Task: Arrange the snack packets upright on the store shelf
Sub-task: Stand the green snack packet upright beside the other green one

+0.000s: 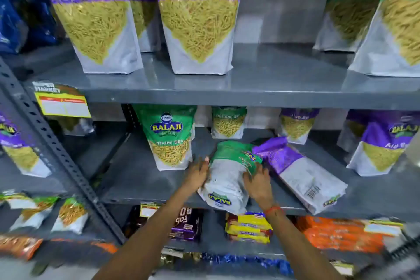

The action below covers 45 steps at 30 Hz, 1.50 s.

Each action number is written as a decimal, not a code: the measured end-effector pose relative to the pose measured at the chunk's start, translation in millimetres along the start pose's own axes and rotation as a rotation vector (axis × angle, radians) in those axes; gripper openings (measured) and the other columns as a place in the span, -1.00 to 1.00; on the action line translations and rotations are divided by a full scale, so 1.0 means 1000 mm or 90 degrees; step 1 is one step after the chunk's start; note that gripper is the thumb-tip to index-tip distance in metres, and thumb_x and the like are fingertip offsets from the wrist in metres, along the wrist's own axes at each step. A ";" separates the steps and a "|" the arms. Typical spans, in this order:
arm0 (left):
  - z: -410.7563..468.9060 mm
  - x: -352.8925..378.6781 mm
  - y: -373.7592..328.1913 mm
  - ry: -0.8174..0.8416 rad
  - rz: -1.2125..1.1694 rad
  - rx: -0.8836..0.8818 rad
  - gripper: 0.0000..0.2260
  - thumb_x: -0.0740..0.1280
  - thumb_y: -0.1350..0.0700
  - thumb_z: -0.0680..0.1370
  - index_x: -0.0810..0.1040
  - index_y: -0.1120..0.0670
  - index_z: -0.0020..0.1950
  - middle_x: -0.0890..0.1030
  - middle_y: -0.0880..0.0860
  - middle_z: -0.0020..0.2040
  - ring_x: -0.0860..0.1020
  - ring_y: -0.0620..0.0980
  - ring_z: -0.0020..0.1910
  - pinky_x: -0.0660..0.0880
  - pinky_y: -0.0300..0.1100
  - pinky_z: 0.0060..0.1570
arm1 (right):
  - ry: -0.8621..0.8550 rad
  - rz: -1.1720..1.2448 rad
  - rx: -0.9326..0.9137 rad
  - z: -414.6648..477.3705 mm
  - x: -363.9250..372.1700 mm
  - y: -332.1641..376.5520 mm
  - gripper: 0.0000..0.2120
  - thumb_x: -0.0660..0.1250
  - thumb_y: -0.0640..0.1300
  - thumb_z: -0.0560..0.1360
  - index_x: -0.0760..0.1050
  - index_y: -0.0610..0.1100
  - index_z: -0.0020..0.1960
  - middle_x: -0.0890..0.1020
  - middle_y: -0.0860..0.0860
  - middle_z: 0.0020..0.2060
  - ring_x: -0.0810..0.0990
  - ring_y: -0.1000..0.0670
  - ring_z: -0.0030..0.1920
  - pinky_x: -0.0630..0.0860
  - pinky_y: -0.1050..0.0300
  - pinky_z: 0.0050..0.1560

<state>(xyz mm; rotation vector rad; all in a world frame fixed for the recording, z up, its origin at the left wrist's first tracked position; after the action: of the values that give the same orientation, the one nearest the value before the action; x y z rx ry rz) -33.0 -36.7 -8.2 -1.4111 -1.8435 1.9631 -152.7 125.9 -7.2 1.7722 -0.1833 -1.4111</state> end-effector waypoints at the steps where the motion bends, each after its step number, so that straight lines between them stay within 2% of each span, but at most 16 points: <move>1: 0.003 0.001 0.002 0.013 -0.038 -0.015 -0.64 0.12 -0.02 0.60 0.50 0.24 0.11 0.47 0.12 0.14 0.42 0.04 0.20 0.35 -0.07 0.22 | 0.022 0.037 0.053 0.002 0.004 -0.005 -0.65 0.18 -0.12 0.54 0.39 -0.35 0.21 0.49 -0.32 0.23 0.47 -0.27 0.23 0.36 -0.04 0.22; 3: 0.014 0.001 0.009 -0.005 -0.026 -0.019 -0.70 0.21 0.14 0.58 0.53 0.17 -0.33 0.50 0.10 -0.22 0.47 0.00 -0.14 0.35 -0.15 -0.16 | 0.017 0.110 0.120 0.011 0.007 -0.016 -0.72 0.19 -0.15 0.55 0.51 -0.38 -0.01 0.61 -0.36 0.04 0.59 -0.28 0.08 0.47 -0.04 0.06; 4: 0.022 0.002 0.015 -0.030 -0.010 -0.025 -0.68 0.25 0.20 0.55 0.51 0.20 -0.41 0.49 0.10 -0.33 0.45 -0.02 -0.24 0.28 -0.17 -0.27 | 0.017 0.132 0.153 0.016 0.006 -0.023 -0.72 0.19 -0.17 0.55 0.54 -0.37 -0.14 0.63 -0.35 -0.08 0.62 -0.23 0.00 0.47 -0.02 -0.01; 6: 0.026 0.004 0.019 -0.027 -0.011 -0.061 -0.77 0.31 0.26 0.50 0.59 0.36 -0.32 0.51 0.17 -0.34 0.46 -0.02 -0.22 0.24 -0.18 -0.34 | 0.053 0.188 0.210 0.022 0.008 -0.032 -0.68 0.21 -0.20 0.54 0.45 -0.25 -0.37 0.57 -0.26 -0.29 0.56 -0.11 -0.18 0.43 0.06 -0.13; 10: 0.031 0.001 0.017 -0.060 -0.008 -0.090 -0.83 0.35 0.26 0.46 0.63 0.35 -0.07 0.66 0.35 -0.04 0.62 0.18 0.00 0.49 -0.08 -0.03 | 0.074 0.405 0.311 0.025 0.019 -0.044 -0.62 0.23 -0.38 0.50 0.34 -0.23 -0.47 0.43 0.03 -0.75 0.40 0.10 -0.71 0.39 0.34 -0.65; 13: 0.022 -0.005 0.017 -0.110 -0.036 -0.093 -0.84 0.31 0.25 0.49 0.60 0.33 -0.05 0.66 0.31 -0.01 0.61 0.19 -0.01 0.44 -0.14 -0.11 | 0.035 0.442 0.277 0.026 0.019 -0.040 -0.78 0.28 -0.33 0.49 0.46 -0.29 -0.34 0.51 -0.06 -0.56 0.46 0.00 -0.50 0.47 0.19 -0.43; 15: 0.013 -0.011 0.017 -0.148 -0.072 -0.083 -0.86 0.27 0.27 0.51 0.60 0.28 -0.02 0.66 0.24 -0.01 0.58 0.09 -0.08 0.37 -0.25 -0.17 | -0.033 0.426 0.179 0.029 0.011 -0.030 -0.87 0.30 -0.29 0.49 0.48 -0.28 -0.24 0.51 -0.09 -0.40 0.41 -0.02 -0.31 0.39 0.12 -0.24; 18: 0.002 -0.025 0.002 -0.228 -0.089 -0.008 -0.87 0.23 0.32 0.52 0.58 0.28 -0.04 0.64 0.15 -0.06 0.52 0.01 -0.16 0.36 -0.35 -0.20 | -0.082 0.425 0.019 0.031 -0.007 -0.005 -0.90 0.28 -0.27 0.51 0.44 -0.22 -0.19 0.57 -0.10 -0.28 0.48 -0.03 -0.23 0.43 0.09 -0.13; 21: 0.010 -0.033 -0.023 -0.296 -0.050 0.078 -0.88 0.23 0.32 0.52 0.55 0.31 -0.06 0.65 0.28 -0.10 0.59 0.18 -0.14 0.38 -0.15 -0.18 | -0.124 0.422 -0.067 0.045 -0.021 0.009 -0.94 0.23 -0.29 0.53 0.44 -0.30 -0.07 0.59 -0.28 -0.10 0.54 -0.13 -0.10 0.48 -0.07 -0.02; 24: 0.022 -0.029 -0.038 -0.314 -0.016 0.092 -0.87 0.22 0.31 0.53 0.52 0.35 -0.03 0.64 0.36 -0.11 0.58 0.24 -0.13 0.19 -0.18 -0.29 | -0.156 0.367 -0.116 0.058 -0.031 0.017 -0.94 0.21 -0.33 0.53 0.43 -0.33 -0.07 0.57 -0.32 -0.09 0.52 -0.14 -0.12 0.48 -0.10 -0.06; 28: 0.024 -0.011 -0.028 -0.301 -0.068 0.082 -0.85 0.19 0.38 0.52 0.49 0.36 0.04 0.59 0.36 -0.04 0.56 0.27 -0.05 0.39 -0.07 -0.13 | -0.123 0.293 -0.134 0.059 -0.024 0.003 -0.96 0.21 -0.28 0.54 0.39 -0.26 -0.08 0.55 -0.21 -0.19 0.50 -0.10 -0.19 0.35 0.15 -0.20; 31: 0.007 0.015 -0.013 -0.302 -0.186 0.074 -0.72 0.27 0.33 0.50 0.40 0.30 0.21 0.54 0.32 0.06 0.54 0.22 0.01 0.51 0.06 0.08 | -0.048 0.299 -0.113 0.062 -0.015 -0.008 -0.85 0.16 -0.38 0.52 0.30 -0.16 -0.02 0.55 -0.20 -0.11 0.51 -0.09 -0.11 0.39 0.12 -0.10; 35: -0.009 0.059 -0.019 -0.186 -0.232 0.115 -0.42 0.48 0.13 0.39 0.31 0.17 0.32 0.49 0.10 0.23 0.48 0.01 0.19 0.44 -0.16 0.18 | 0.031 0.293 -0.126 0.071 -0.013 0.001 -0.75 0.09 -0.53 0.41 0.35 -0.32 0.03 0.57 -0.25 -0.05 0.51 -0.08 -0.05 0.44 0.02 -0.02; 39: -0.006 0.071 -0.019 -0.133 -0.333 0.084 -0.24 0.55 0.09 0.30 0.21 0.12 0.37 0.42 0.08 0.34 0.43 -0.02 0.31 0.40 -0.20 0.29 | 0.046 0.335 -0.126 0.060 -0.010 -0.004 -0.64 0.07 -0.56 0.42 0.34 -0.10 -0.20 0.55 0.00 -0.26 0.57 0.13 -0.19 0.45 0.11 -0.13; 42: -0.005 0.071 -0.018 -0.127 -0.330 0.101 -0.23 0.56 0.02 0.27 0.23 0.04 0.35 0.43 0.02 0.29 0.44 -0.06 0.26 0.42 -0.39 0.16 | 0.124 0.406 -0.103 0.043 -0.003 -0.013 -0.68 0.08 -0.52 0.49 0.32 -0.11 -0.20 0.63 -0.14 -0.07 0.64 -0.01 0.07 0.53 0.19 0.15; 45: -0.004 0.068 -0.023 -0.212 -0.233 0.072 -0.21 0.57 -0.04 0.24 0.28 0.08 0.36 0.34 0.07 0.20 0.40 -0.07 0.16 0.36 -0.23 0.18 | 0.163 0.454 -0.090 0.038 -0.004 -0.015 -0.76 0.19 -0.44 0.50 0.34 -0.13 -0.18 0.64 -0.27 0.00 0.61 -0.01 0.16 0.56 0.28 0.08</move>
<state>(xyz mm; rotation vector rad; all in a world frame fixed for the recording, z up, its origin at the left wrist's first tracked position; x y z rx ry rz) -79.8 15.1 -24.8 -0.6834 -1.9075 2.1533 -192.0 117.6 -14.8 1.5287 -0.5073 -0.6660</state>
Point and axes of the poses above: each hand's wrist, its own z-axis towards the middle knuckle, its own x-axis out of the palm, y = z × x, the point moved 5 cm from there along z, towards the middle knuckle
